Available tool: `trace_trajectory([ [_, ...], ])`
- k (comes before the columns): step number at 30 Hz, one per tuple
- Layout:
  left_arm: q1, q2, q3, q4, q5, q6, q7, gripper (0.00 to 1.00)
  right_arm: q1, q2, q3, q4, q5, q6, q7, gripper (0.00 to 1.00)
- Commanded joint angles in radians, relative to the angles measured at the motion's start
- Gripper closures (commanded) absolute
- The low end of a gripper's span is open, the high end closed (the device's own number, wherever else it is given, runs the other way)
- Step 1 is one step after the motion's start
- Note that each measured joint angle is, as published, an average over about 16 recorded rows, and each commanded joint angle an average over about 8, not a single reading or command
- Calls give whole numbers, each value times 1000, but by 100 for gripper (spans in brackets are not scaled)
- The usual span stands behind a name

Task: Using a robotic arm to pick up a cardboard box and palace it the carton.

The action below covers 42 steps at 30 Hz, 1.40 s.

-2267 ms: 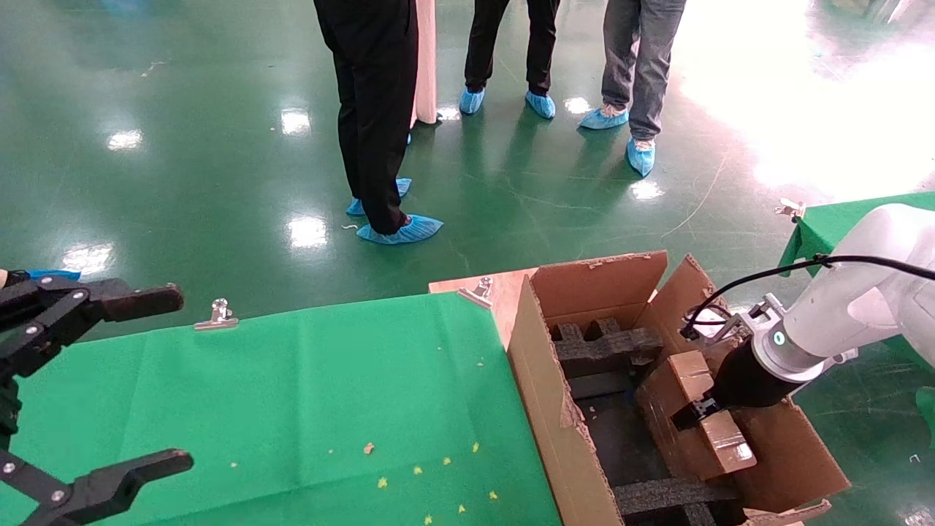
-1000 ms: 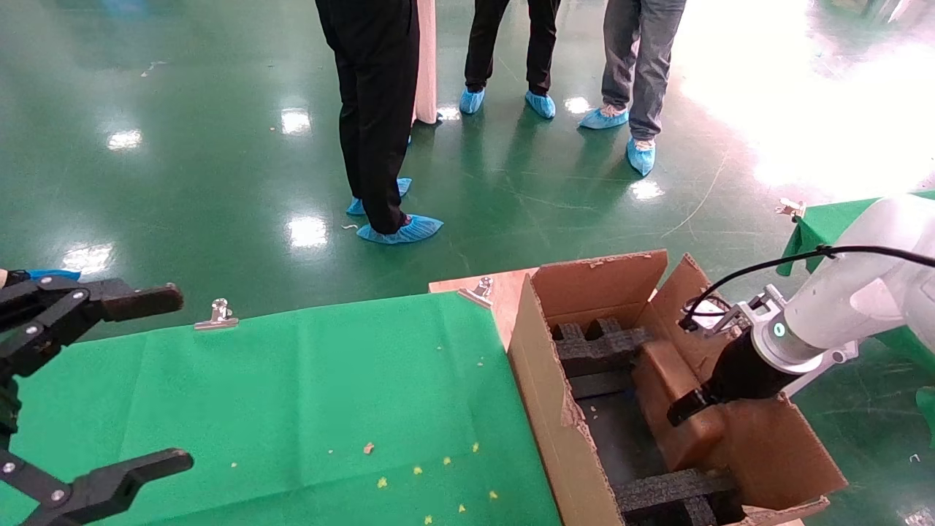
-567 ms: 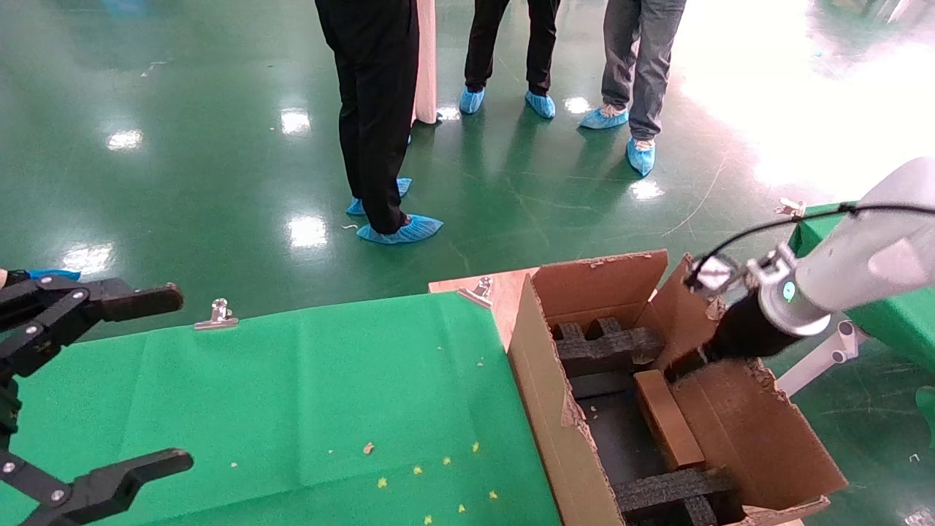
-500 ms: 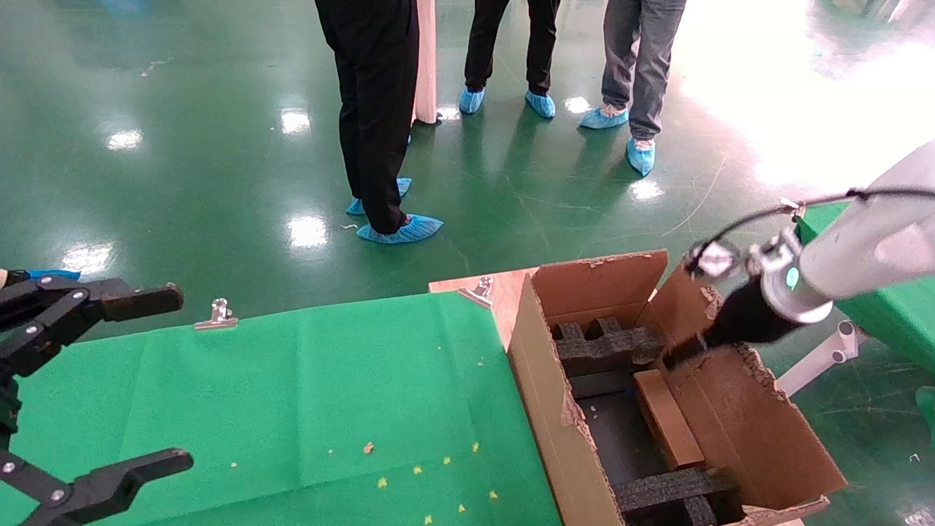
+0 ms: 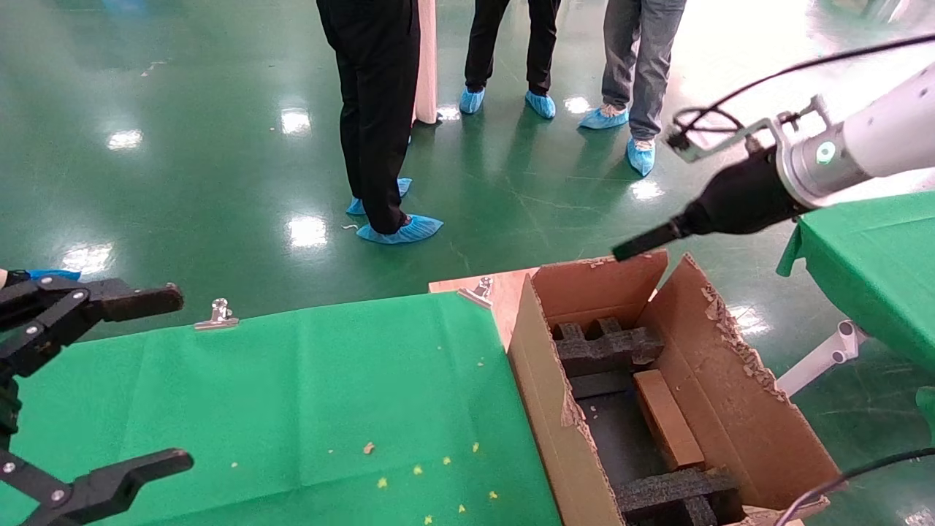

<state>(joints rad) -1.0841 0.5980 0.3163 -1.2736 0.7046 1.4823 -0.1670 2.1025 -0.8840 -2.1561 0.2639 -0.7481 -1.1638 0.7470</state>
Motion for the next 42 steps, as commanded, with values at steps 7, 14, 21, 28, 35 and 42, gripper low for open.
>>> trace_trajectory([
  [7,0,0,0,0,-1,0,0,0,115,46,39,132,46,-40,-27,0],
  [14,0,0,0,0,-1,0,0,0,114,48,42,136,46,-42,-28,0],
  [21,0,0,0,1,-1,0,0,0,32,61,165,191,42,-60,-64,0],
  [28,0,0,1,1,-1,0,1,0,-126,92,420,314,39,-100,-138,0],
  [35,0,0,1,1,-1,0,1,0,-254,118,627,414,36,-133,-197,0],
  [42,0,0,1,1,-2,0,1,0,-378,143,828,512,33,-165,-256,0],
])
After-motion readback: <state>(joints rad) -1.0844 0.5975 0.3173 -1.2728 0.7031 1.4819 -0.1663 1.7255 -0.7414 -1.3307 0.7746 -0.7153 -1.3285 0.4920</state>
